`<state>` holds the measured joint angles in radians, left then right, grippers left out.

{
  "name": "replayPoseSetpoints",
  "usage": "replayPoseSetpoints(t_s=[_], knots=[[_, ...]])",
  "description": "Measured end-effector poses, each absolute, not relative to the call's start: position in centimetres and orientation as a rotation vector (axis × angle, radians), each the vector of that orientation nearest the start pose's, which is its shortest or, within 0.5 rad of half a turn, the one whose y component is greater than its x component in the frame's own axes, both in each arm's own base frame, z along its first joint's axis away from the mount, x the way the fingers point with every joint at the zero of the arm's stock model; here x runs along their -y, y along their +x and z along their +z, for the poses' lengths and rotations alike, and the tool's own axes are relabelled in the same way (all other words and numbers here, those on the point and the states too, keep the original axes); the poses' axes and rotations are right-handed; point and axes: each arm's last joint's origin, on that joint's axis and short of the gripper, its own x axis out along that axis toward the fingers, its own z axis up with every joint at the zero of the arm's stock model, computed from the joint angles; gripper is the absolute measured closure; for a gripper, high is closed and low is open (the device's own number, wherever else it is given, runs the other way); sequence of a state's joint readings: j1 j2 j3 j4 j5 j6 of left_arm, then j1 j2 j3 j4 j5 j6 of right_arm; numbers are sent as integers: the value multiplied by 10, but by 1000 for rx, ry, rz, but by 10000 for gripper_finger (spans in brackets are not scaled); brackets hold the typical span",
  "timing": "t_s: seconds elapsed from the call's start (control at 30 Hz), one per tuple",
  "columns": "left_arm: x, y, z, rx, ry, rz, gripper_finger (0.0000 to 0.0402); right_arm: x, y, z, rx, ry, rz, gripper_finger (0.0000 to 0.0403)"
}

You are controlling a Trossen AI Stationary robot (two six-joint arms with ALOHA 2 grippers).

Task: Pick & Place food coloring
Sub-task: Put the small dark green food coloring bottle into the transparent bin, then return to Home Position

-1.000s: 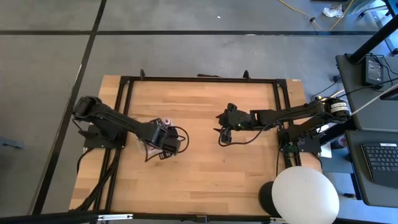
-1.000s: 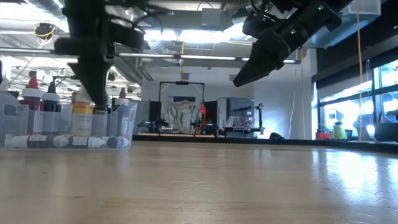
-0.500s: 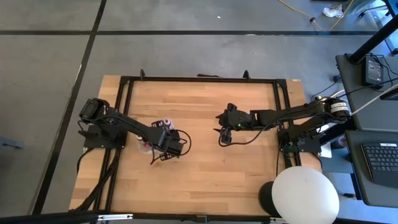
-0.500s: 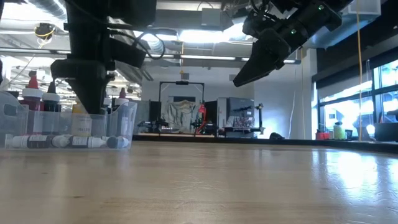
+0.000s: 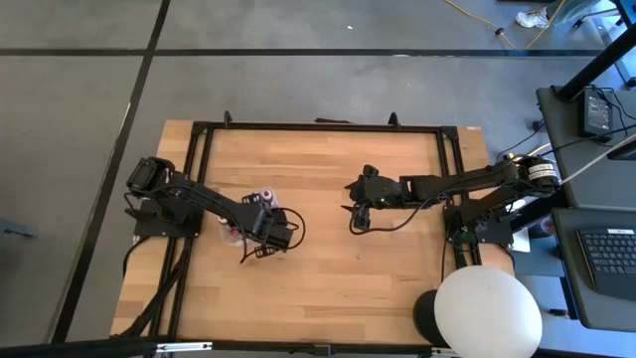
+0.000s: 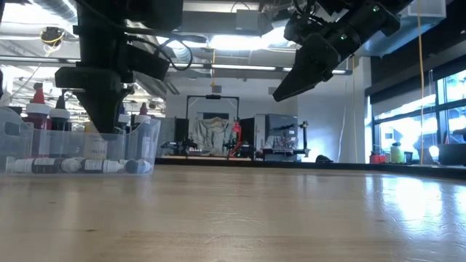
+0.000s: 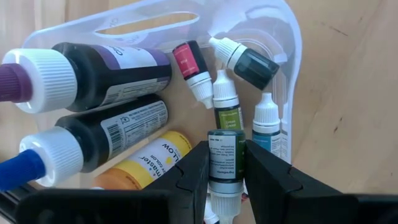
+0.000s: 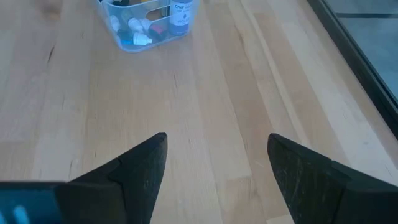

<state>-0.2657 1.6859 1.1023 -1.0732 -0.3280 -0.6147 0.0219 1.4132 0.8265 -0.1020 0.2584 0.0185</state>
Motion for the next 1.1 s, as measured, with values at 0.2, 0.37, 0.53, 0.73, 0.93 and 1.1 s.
replayPoseSetpoints(t_s=[0.2,0.37,0.53,0.73,0.93,1.1], knots=[[65,272,186,-1480,-3,514,311,1,290,218,-681,-79,-233,123],[65,272,186,-1496,-27,493,275,1,290,218,-681,-79,-233,123],[65,269,189,-1527,-52,462,236,1,290,218,-681,-79,-233,123],[61,254,232,-1435,-46,484,218,1,290,218,-681,-80,-231,123],[53,226,284,-1058,211,607,221,-22,279,236,-627,-135,-74,123],[47,205,310,-900,65,641,224,-34,276,236,-642,-240,4,123]])
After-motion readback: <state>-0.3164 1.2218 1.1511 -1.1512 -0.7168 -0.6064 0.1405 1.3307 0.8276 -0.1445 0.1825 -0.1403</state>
